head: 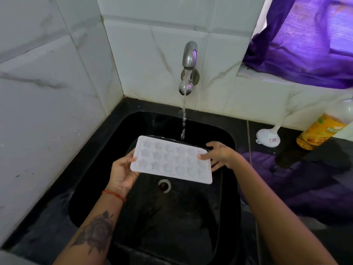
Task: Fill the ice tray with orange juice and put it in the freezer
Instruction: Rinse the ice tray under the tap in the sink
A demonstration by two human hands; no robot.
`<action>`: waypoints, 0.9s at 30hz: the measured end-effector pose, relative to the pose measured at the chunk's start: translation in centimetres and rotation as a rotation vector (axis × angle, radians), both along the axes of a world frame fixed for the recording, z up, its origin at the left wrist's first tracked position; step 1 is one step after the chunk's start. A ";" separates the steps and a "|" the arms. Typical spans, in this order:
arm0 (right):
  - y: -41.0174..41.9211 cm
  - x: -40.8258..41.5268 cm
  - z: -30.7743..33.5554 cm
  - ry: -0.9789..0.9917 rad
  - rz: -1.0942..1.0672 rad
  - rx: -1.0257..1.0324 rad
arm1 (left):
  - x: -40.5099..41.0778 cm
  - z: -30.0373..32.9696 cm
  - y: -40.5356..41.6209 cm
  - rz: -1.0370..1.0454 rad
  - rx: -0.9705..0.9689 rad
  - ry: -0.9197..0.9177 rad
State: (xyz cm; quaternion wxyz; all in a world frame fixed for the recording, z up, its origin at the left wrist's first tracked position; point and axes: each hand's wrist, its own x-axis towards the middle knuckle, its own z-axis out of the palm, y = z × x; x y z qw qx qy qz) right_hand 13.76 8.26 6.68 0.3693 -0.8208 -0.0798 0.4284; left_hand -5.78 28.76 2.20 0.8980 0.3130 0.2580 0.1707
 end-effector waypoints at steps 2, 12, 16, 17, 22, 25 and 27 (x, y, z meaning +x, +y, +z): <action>-1.7 -0.7 -0.4 -0.026 -0.116 0.055 | -0.3 -0.4 -0.6 -0.030 -0.003 0.007; -4.7 -4.6 7.9 -0.915 0.023 0.104 | 0.9 -3.2 -4.7 -0.230 0.321 0.459; -4.5 -6.6 8.7 -1.186 0.178 0.156 | 2.0 -2.2 -6.4 -0.207 0.283 0.433; -4.6 -6.8 8.7 -1.237 0.205 0.193 | 2.1 -1.9 -6.6 -0.179 0.276 0.421; -5.9 -6.9 8.4 -1.438 0.260 0.347 | 2.2 0.1 -5.9 -0.117 0.313 0.375; -6.8 -7.2 8.8 -1.567 0.190 0.464 | 2.4 2.5 -5.7 -0.043 0.356 0.278; -7.3 -7.5 8.4 -1.634 0.152 0.519 | 2.2 2.9 -5.6 -0.016 0.387 0.227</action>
